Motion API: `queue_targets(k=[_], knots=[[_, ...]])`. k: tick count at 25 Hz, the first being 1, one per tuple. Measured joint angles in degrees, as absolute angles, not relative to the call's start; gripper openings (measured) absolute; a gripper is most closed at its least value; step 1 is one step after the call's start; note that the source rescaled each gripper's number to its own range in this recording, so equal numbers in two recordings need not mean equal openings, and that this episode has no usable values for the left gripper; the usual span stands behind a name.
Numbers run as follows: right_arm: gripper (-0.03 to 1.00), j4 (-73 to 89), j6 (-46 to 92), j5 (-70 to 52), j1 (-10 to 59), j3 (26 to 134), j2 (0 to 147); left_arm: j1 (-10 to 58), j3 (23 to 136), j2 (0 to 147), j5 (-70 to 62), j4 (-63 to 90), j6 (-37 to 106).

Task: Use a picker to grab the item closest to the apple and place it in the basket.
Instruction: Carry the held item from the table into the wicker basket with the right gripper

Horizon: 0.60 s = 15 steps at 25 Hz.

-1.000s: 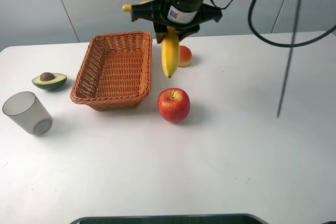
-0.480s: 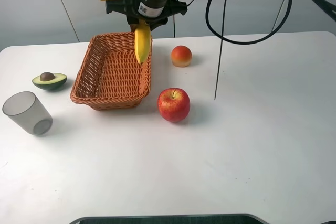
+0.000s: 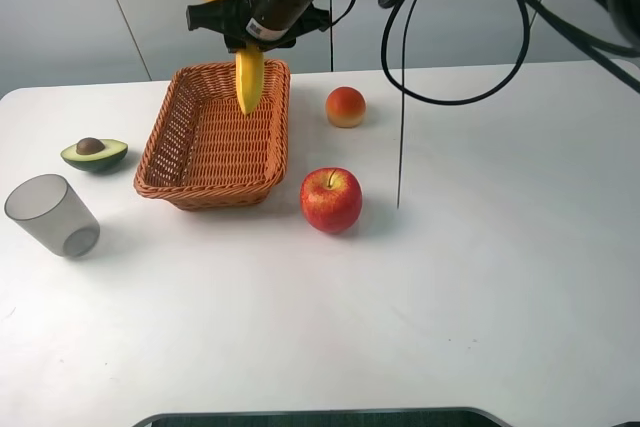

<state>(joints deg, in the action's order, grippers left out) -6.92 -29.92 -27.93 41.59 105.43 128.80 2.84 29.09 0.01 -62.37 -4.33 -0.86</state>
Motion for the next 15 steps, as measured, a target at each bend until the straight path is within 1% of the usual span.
queue_targets(k=[15], knots=[[0.02,-6.3,-29.9,-27.8,43.9,105.4,132.7,2.8,29.1,0.0,-62.4,-4.3,-1.0]])
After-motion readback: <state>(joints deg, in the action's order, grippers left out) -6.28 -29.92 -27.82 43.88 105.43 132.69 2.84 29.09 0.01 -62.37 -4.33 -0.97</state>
